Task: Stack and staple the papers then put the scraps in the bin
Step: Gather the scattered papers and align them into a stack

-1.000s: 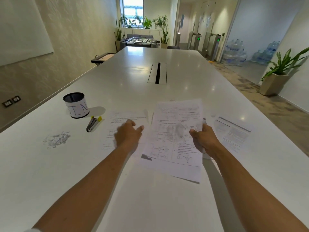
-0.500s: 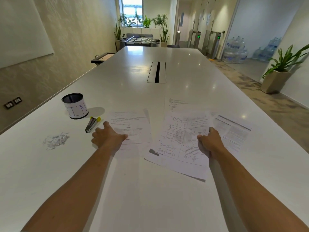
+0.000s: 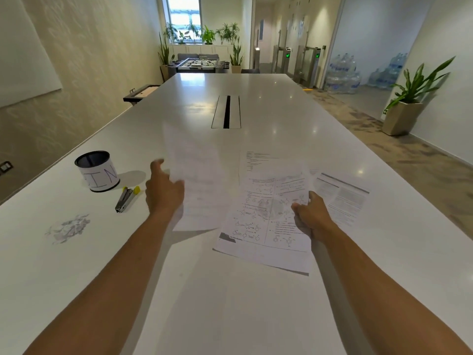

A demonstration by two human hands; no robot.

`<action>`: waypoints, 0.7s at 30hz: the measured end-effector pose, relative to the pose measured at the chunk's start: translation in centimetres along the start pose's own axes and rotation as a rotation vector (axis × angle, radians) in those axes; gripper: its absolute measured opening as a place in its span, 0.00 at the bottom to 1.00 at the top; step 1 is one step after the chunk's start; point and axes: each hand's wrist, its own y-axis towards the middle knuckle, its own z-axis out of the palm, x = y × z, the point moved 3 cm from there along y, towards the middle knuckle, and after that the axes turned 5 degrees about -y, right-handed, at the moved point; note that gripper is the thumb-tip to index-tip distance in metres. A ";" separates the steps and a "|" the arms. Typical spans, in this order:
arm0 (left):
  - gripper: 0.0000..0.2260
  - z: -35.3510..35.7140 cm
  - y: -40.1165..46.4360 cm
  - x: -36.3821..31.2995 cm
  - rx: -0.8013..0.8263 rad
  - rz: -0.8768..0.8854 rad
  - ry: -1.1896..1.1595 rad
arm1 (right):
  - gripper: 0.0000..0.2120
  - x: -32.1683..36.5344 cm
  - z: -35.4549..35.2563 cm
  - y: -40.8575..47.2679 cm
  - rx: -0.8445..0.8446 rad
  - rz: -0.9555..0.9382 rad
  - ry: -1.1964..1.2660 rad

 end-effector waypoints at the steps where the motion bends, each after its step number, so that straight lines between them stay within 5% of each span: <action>1: 0.22 -0.2 0.0 -1.8 0.003 0.082 -0.019 | 0.17 0.0 0.1 0.0 -0.005 -0.008 0.012; 6: 0.10 -1.6 -0.8 -9.0 0.131 0.327 -0.184 | 0.15 0.7 0.4 -0.6 -0.042 -0.063 0.093; 13: 0.06 0.5 -1.4 -8.9 0.481 -0.124 -0.772 | 0.17 3.6 0.9 -2.8 0.058 -0.096 0.308; 17: 0.04 3.7 -1.9 -5.2 0.451 -0.187 -0.628 | 0.06 5.4 0.5 -4.5 0.102 -0.096 0.370; 21: 0.09 5.6 -2.4 -2.1 0.452 -0.148 -0.424 | 0.09 6.2 0.0 -5.1 0.140 -0.094 0.408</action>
